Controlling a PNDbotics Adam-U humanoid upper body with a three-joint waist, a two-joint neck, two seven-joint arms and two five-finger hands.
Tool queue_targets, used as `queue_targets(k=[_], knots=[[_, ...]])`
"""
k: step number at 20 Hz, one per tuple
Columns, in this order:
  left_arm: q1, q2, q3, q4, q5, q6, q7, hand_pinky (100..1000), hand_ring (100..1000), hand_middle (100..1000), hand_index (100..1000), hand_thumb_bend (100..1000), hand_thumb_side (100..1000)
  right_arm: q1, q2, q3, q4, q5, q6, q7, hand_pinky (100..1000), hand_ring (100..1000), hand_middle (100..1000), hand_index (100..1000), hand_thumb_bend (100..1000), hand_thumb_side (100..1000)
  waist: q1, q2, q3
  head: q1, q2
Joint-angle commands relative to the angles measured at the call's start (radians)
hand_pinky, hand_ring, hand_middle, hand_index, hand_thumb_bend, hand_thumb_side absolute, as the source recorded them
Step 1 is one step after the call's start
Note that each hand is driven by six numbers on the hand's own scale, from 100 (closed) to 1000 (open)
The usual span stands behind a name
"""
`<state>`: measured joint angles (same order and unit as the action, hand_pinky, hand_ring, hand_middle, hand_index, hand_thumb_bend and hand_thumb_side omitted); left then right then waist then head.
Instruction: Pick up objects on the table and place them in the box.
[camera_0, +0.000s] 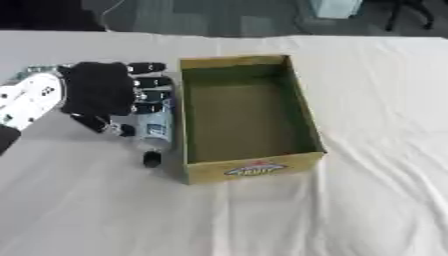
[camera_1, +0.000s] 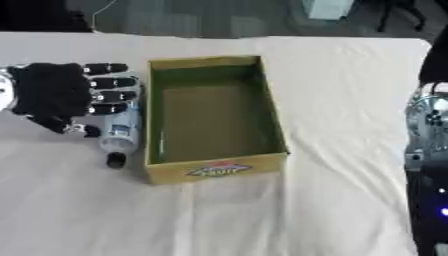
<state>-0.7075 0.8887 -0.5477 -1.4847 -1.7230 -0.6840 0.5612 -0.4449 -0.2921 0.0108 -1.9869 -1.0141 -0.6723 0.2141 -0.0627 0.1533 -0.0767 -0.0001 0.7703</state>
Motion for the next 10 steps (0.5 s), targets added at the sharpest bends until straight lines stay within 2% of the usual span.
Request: queue_targets(k=[1,10], knots=[[-0.014,0.007,0.014,-0.007,0.023,-0.223,0.235,892,864,763,760,417,533,-0.017,-0.004,-0.007,-0.013,-0.003,0.009,-0.005,320,437,475,684,100,861,0.006,-0.009,-0.004,-0.001,0.000],[-0.009,0.000,0.002,0.007,0.063,-0.223,0.209,888,855,766,770,430,537,-0.038,0.015,-0.009,-0.013,-0.006,0.039,-0.021,320,438,475,688,100,862,0.005,0.001,-0.021,0.012,-0.005]])
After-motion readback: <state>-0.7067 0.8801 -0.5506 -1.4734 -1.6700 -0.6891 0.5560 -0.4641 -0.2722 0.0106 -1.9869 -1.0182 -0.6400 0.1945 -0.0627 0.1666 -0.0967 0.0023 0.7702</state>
